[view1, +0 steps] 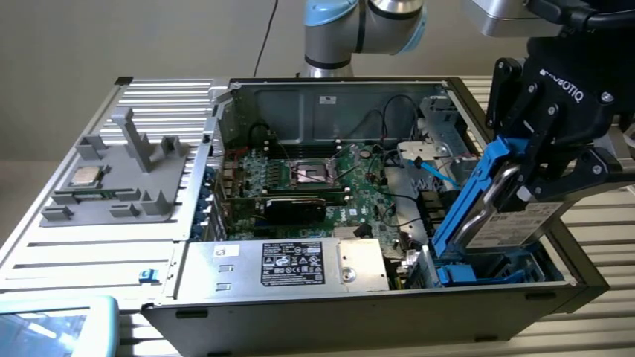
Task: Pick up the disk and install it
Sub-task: 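Insert the disk into the insertion slot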
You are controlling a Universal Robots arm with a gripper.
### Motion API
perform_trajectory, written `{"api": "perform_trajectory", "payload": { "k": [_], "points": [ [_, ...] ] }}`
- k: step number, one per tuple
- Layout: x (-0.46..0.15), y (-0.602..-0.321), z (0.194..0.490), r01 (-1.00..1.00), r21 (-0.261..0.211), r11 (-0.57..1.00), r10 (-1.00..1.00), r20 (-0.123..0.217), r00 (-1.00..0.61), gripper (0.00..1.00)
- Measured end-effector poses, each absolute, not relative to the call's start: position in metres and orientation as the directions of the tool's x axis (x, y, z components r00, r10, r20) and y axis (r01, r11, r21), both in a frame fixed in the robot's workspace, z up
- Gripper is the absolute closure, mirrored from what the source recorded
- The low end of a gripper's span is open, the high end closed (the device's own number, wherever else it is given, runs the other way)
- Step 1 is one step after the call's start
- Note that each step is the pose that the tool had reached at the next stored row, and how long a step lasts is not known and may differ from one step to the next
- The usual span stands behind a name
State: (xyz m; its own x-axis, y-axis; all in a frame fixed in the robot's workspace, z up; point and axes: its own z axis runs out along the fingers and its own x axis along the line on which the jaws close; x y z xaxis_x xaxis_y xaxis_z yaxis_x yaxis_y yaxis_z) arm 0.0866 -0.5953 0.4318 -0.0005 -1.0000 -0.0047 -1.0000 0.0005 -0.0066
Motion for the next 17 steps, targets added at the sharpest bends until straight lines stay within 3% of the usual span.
{"api": "perform_trajectory", "payload": {
  "k": [17],
  "points": [
    [0.0835,-0.5966,0.4277,-1.0,-0.014,0.018,-1.0,-0.016,-0.018,0.63]
  ]
}}
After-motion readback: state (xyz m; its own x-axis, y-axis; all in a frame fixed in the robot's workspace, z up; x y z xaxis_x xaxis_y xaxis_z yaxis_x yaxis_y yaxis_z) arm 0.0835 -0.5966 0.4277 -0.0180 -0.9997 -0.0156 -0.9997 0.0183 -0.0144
